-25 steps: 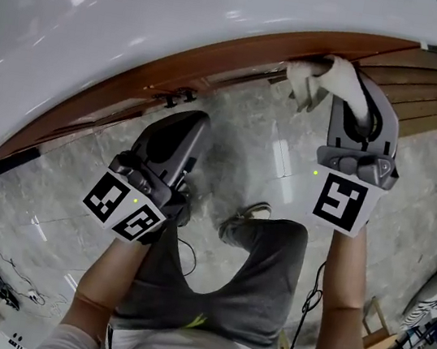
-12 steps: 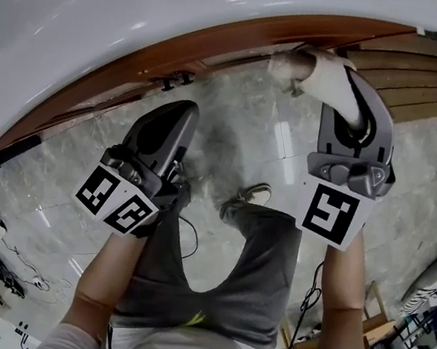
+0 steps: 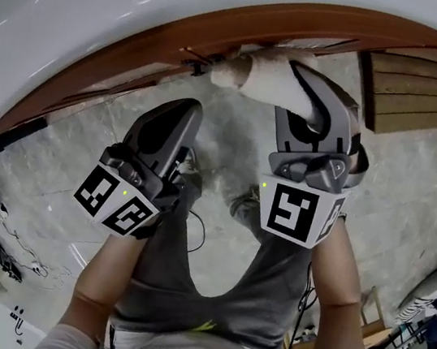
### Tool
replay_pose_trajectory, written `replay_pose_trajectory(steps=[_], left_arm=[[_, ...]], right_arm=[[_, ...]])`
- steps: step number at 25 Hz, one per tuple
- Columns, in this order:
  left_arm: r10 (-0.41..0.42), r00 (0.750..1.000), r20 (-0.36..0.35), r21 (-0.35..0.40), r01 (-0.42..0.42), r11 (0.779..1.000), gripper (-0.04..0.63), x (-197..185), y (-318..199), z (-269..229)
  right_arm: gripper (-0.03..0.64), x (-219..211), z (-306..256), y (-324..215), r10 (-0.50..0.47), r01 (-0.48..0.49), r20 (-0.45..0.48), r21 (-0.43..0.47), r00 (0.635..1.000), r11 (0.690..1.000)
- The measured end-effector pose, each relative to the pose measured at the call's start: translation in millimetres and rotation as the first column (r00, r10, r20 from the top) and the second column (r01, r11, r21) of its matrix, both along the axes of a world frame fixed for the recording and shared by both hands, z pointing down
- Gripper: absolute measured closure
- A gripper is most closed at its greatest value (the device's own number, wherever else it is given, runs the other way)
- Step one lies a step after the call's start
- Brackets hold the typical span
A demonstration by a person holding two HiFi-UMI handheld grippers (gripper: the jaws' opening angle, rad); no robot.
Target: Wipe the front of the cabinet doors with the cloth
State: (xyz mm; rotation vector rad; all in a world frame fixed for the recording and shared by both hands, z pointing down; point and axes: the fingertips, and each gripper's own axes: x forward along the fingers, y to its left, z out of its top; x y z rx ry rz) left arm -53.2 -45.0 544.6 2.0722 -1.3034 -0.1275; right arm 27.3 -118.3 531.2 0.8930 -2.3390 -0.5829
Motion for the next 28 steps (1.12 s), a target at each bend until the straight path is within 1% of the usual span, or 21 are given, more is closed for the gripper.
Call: replay_pose_trajectory(steps=[6,9,12,16,21,28], left_arm=[[-0.017,1.000,0.007,0.027,0.017,0.999,0.580,-19.2,-4.2,17.5],[-0.014,1.000,0.003,0.026,0.014,1.000,0.580,-18.2,-5.5,26.6],[-0.001,1.000,-0.006,0.019,0.001,1.000,0.580,-15.4,-6.4,27.9],[0.016,1.000,-0.011,0.016,-0.016,1.000,0.580,1.4,-15.7,32.3],[0.036,0.999,-0.010,0.019,-0.035,0.999,0.580,15.3,-21.7,30.8],[0.065,0.998,-0.011,0.023,-0.064,0.998,0.580,43.0,-27.1,33.3]], right_arm=[[0.546,-38.0,27.1,-2.1,-0.045,0.045,0.022,0.026,0.999,0.999],[0.546,-39.8,38.5,-4.1,-0.055,0.055,0.015,0.026,0.998,0.998],[0.545,-37.0,38.1,-8.2,-0.056,0.056,0.000,0.032,0.998,0.998],[0.545,-12.2,45.2,-23.1,-0.023,0.024,-0.015,0.025,1.000,0.999],[0.545,18.2,39.9,-41.0,0.025,-0.024,-0.022,0.047,0.999,0.999],[0.545,64.1,47.1,-61.5,0.089,-0.086,-0.053,0.055,0.995,0.995]])
